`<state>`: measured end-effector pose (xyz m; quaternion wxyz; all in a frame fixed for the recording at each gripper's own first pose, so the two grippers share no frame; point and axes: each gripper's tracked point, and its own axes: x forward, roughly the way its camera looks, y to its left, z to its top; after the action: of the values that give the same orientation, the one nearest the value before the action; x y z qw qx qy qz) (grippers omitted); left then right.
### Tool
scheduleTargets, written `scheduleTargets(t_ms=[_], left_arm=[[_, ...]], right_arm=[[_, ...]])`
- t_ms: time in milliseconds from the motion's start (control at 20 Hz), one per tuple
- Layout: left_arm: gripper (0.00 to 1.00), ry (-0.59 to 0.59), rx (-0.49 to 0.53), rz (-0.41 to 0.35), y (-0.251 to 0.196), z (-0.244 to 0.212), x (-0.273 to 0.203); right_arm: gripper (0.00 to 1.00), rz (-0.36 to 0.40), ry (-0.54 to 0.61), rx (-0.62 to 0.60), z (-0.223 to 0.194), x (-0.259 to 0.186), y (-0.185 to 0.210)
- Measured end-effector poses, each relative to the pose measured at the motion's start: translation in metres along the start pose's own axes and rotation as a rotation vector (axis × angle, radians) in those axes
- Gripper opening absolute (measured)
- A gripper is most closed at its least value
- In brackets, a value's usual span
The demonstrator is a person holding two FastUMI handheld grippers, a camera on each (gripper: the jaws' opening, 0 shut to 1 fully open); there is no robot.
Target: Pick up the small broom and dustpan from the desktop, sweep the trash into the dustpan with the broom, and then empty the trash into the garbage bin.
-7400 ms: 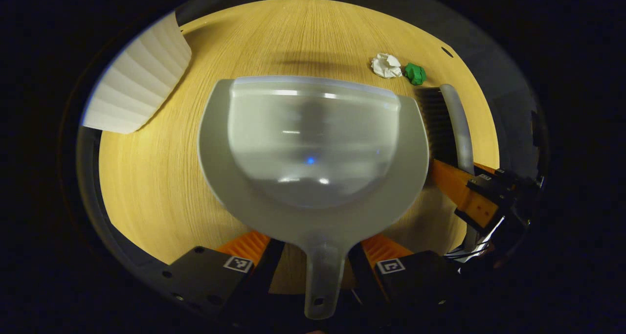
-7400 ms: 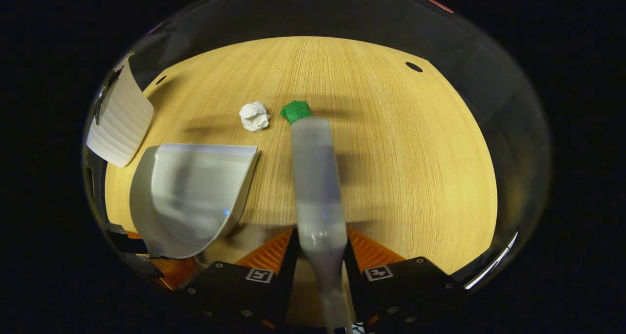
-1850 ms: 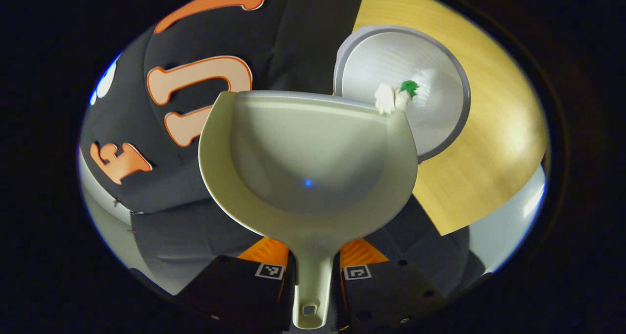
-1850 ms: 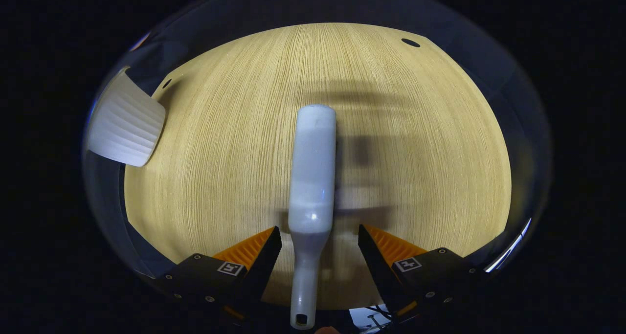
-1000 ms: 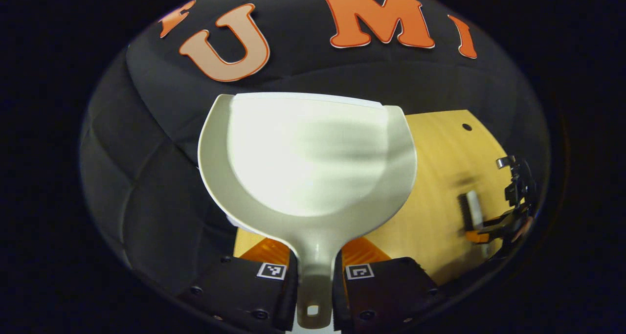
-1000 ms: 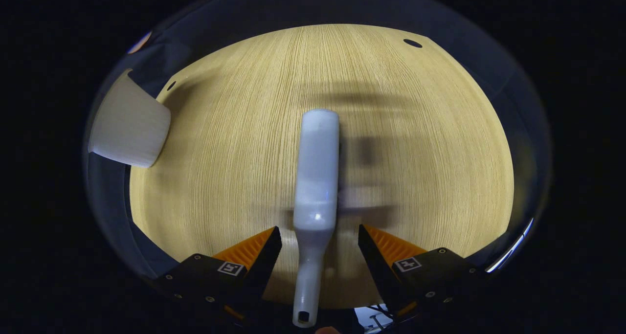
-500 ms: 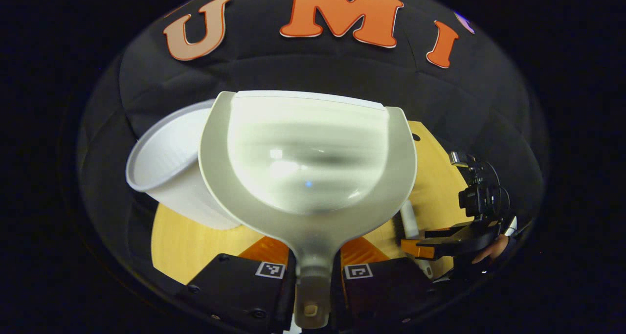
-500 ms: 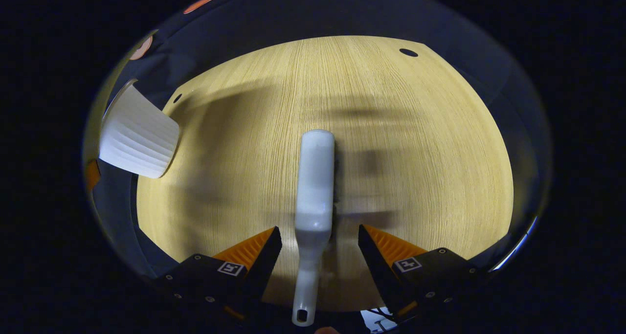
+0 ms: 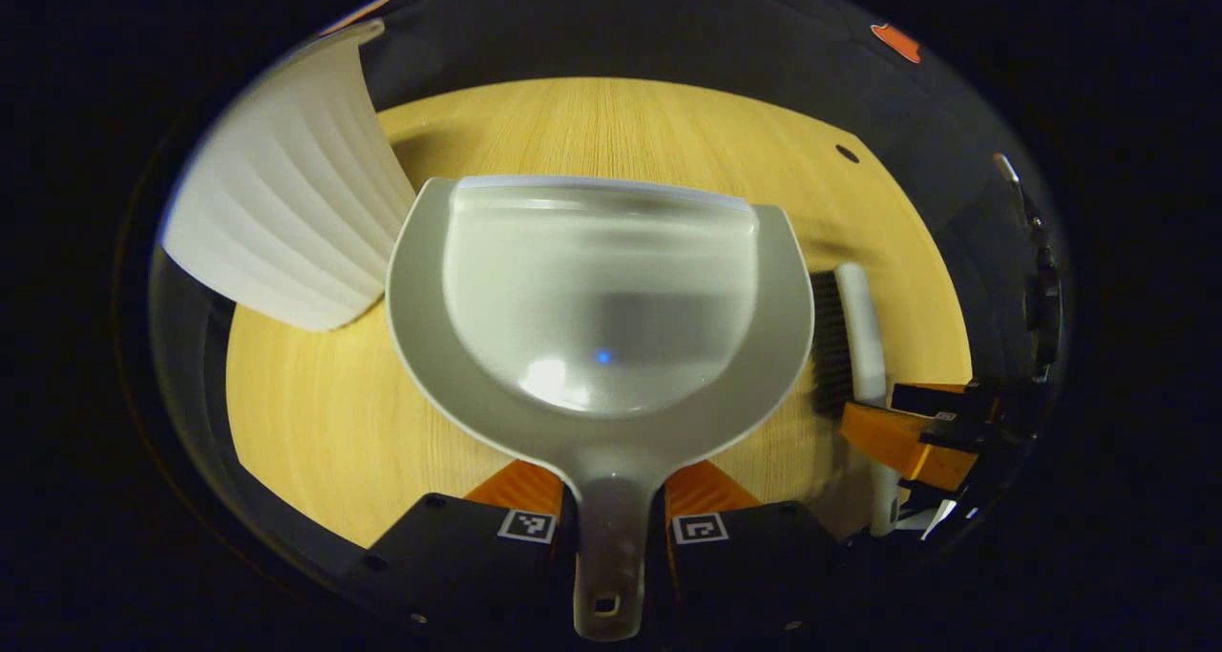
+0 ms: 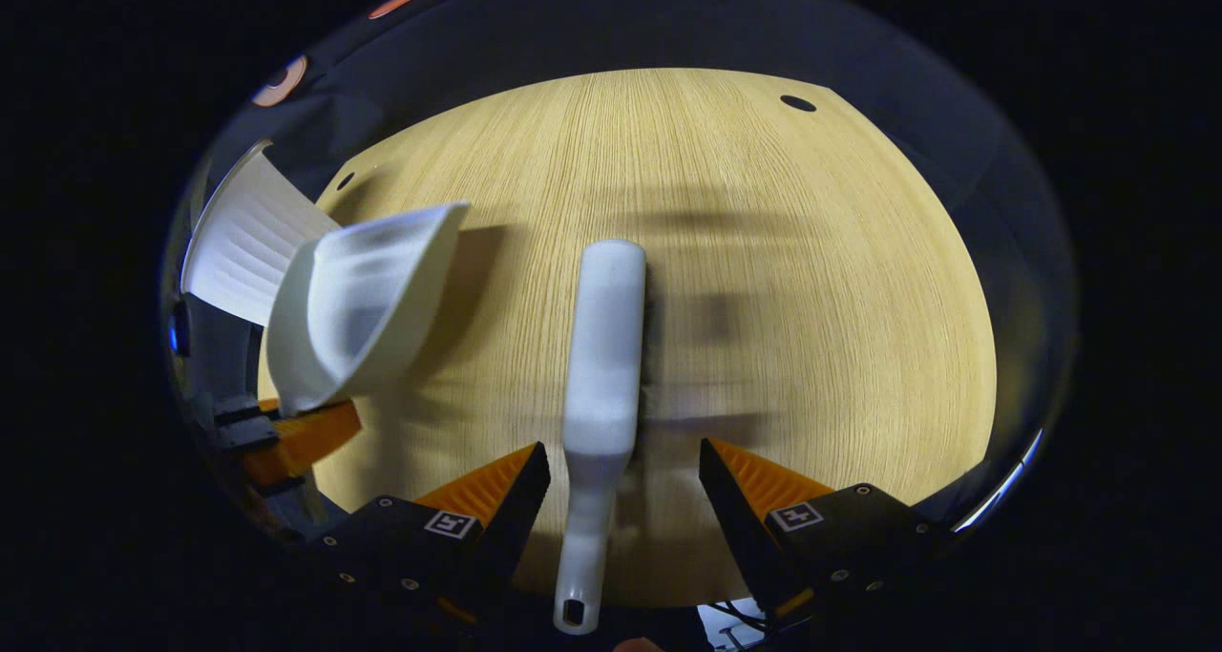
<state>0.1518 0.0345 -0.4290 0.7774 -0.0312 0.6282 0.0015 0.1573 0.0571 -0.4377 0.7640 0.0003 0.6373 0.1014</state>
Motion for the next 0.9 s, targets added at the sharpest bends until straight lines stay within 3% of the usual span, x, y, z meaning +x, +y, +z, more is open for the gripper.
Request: scheduleTargets(t_ms=[100, 350, 400, 650, 750, 800, 900], left_arm=[[0.3, 0.034, 0.017, 0.02, -0.006, -0.004, 0.015], [0.3, 0.099, -0.035, -0.019, -0.031, 0.007, 0.042], [0.3, 0.094, -0.058, -0.031, -0.007, 0.01, 0.03], [0.35, 0.115, -0.096, -0.058, -0.031, 0.009, 0.036], [0.4, 0.137, -0.104, -0.108, -0.042, 0.001, 0.033], [0.56, 0.132, -0.108, -0.124, -0.043, 0.004, 0.032], [0.61, 0.116, -0.11, -0.126, -0.04, 0.008, 0.031]], right_arm=[[0.95, -0.005, 0.001, 0.007, -0.001, 0.002, -0.003], [0.95, -0.01, -0.005, 0.001, 0.0, 0.005, -0.001], [0.95, -0.008, -0.007, 0.002, 0.001, 0.006, 0.0], [0.95, -0.002, -0.027, 0.024, 0.01, 0.006, 0.001], [0.95, -0.001, -0.046, 0.032, 0.015, 0.003, 0.001], [0.95, -0.004, -0.055, 0.03, 0.017, 0.001, 0.0], [0.95, -0.008, -0.078, 0.024, 0.021, -0.004, -0.002]])
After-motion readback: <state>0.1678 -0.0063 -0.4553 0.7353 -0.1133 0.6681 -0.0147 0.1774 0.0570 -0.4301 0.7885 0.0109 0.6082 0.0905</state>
